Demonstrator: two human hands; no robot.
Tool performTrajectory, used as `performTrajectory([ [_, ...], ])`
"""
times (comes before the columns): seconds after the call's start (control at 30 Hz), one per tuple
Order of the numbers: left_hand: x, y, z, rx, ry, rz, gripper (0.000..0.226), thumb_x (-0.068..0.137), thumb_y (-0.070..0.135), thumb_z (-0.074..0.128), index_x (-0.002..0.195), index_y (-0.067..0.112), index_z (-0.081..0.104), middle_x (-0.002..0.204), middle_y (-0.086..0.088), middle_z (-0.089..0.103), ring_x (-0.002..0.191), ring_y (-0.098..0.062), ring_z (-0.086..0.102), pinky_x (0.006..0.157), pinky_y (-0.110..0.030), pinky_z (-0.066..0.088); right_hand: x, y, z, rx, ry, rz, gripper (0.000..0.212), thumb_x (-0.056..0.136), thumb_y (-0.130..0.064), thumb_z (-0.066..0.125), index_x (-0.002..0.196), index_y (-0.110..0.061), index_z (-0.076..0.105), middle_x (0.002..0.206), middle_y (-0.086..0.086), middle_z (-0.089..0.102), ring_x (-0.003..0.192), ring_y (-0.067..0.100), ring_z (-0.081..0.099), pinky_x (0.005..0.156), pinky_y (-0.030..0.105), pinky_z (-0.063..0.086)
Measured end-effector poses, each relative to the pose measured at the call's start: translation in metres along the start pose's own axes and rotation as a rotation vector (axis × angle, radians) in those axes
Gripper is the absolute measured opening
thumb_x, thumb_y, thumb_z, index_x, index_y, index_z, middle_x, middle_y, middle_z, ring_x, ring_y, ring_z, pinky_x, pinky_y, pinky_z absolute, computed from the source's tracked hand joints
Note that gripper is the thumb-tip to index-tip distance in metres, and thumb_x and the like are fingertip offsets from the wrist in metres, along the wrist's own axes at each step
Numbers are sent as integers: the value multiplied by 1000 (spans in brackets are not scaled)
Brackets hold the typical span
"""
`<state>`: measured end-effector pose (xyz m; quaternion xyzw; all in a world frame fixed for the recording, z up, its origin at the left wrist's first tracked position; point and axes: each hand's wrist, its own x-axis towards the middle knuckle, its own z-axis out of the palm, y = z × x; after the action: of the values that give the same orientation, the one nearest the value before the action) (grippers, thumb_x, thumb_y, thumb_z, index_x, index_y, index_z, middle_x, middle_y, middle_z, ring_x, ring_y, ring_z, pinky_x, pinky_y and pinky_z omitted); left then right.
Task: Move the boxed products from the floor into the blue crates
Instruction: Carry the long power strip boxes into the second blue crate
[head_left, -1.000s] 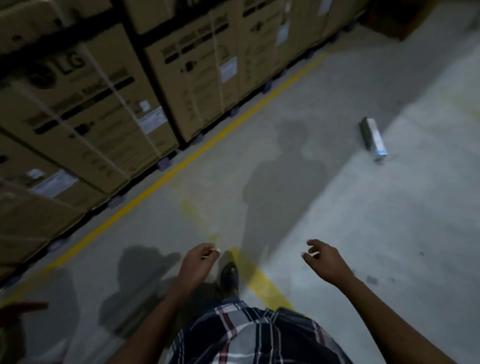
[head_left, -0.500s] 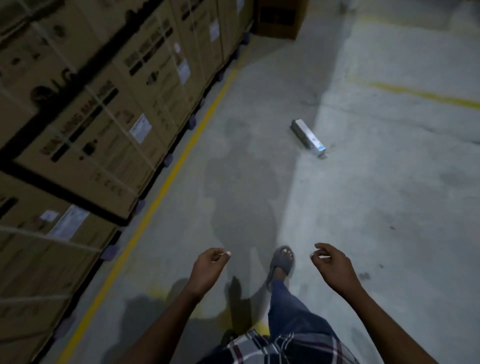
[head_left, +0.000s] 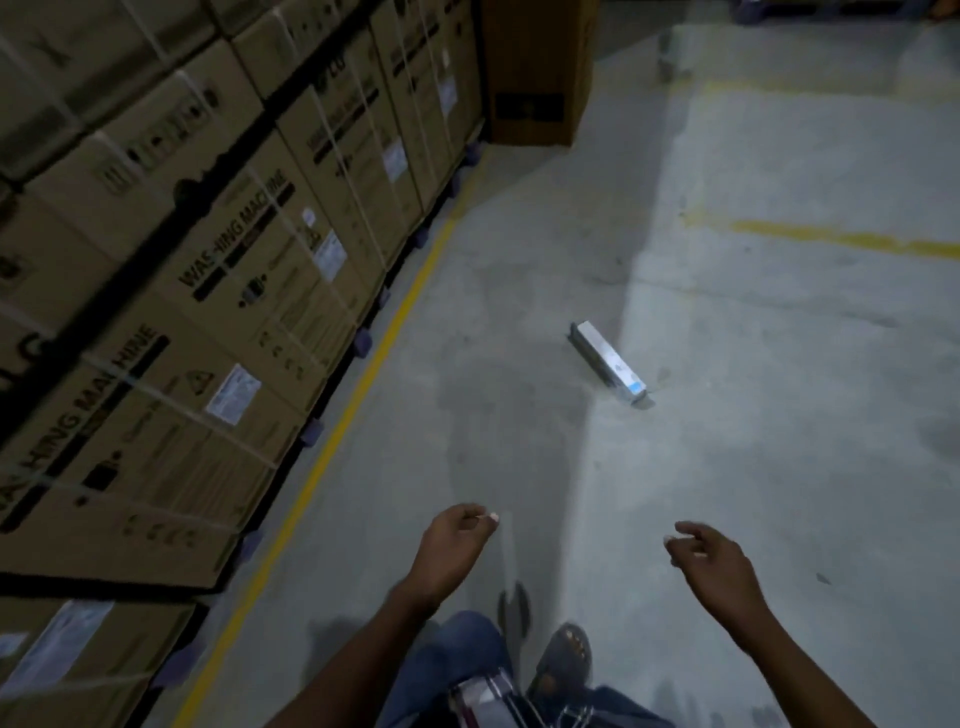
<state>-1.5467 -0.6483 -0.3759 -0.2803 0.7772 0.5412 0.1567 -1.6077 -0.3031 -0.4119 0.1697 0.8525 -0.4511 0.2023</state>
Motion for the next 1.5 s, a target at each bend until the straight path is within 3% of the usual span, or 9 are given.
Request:
performTrajectory([
  [0.13, 57, 36, 21, -47, 9, 37, 57, 70, 64, 68, 105, 20, 75, 93, 1, 79, 90, -15, 74, 83, -32, 59, 62, -35, -14, -5, 30, -13, 21, 91, -27, 76, 112, -24, 72, 90, -1, 78, 88, 15, 74, 88, 39, 55],
  [0.3, 140, 88, 30, -60, 9, 27, 8, 94, 29, 72, 96, 23, 76, 87, 5, 79, 85, -12, 74, 73, -26, 56, 146, -72, -24, 34, 11, 9, 18, 89, -30, 77, 106, -31, 72, 90, -5, 78, 85, 14, 76, 89, 48, 59],
  [0.4, 200, 129, 32, -112, -1, 4, 12, 96, 32, 70, 99, 21, 75, 93, 1, 79, 91, -17, 74, 81, -35, 58, 201, -105, -34, 18, 3, -12, 20, 89, -33, 77, 108, -31, 71, 88, -3, 78, 85, 12, 75, 87, 46, 59],
  [0.63, 368, 217, 43, -56, -125, -67, 21, 100, 29, 64, 92, 11, 73, 102, -19, 75, 92, -32, 72, 73, -31, 52, 345, -173, -50, -42, -1, 69, 21, 89, -38, 77, 106, -27, 73, 88, -4, 78, 85, 10, 75, 91, 40, 58],
  [0.8, 484, 278, 55, 31, -174, -81, 31, 99, 33, 65, 91, 4, 73, 95, -19, 75, 91, -36, 71, 71, -31, 50, 454, -207, -53, -198, -32, 82, 23, 88, -30, 78, 107, -16, 75, 89, 0, 76, 79, 7, 70, 68, 3, 44],
  [1.0, 601, 327, 94, 60, -183, -77, 36, 97, 40, 67, 96, 5, 74, 100, -18, 76, 90, -31, 74, 70, -31, 52, 586, -216, -40, -333, -115, 97, 36, 87, -38, 76, 113, -14, 72, 91, 1, 75, 94, 20, 72, 85, 27, 52],
  [1.17, 702, 306, 170, 89, -222, -83, 42, 96, 43, 66, 98, 1, 72, 99, -19, 75, 85, -24, 75, 71, -31, 51, 715, -173, -4, -419, -121, 103, 36, 87, -41, 72, 108, -12, 71, 105, 12, 75, 104, 32, 70, 89, 37, 54],
  [1.27, 760, 272, 226, 68, -249, -90, 26, 98, 42, 64, 88, 18, 70, 99, -14, 75, 84, -20, 72, 73, -32, 52, 792, -122, 26, -448, -122, 104, 38, 86, -36, 72, 106, -4, 69, 106, 17, 72, 106, 35, 68, 90, 40, 54],
  [1.5, 874, 131, 356, 90, -298, -209, 35, 93, 47, 65, 85, 14, 73, 98, -16, 77, 93, -36, 74, 80, -45, 60, 932, 21, 111, -559, -296, 170, 55, 83, -45, 72, 116, -3, 61, 121, 18, 65, 109, 38, 64, 82, 36, 50],
])
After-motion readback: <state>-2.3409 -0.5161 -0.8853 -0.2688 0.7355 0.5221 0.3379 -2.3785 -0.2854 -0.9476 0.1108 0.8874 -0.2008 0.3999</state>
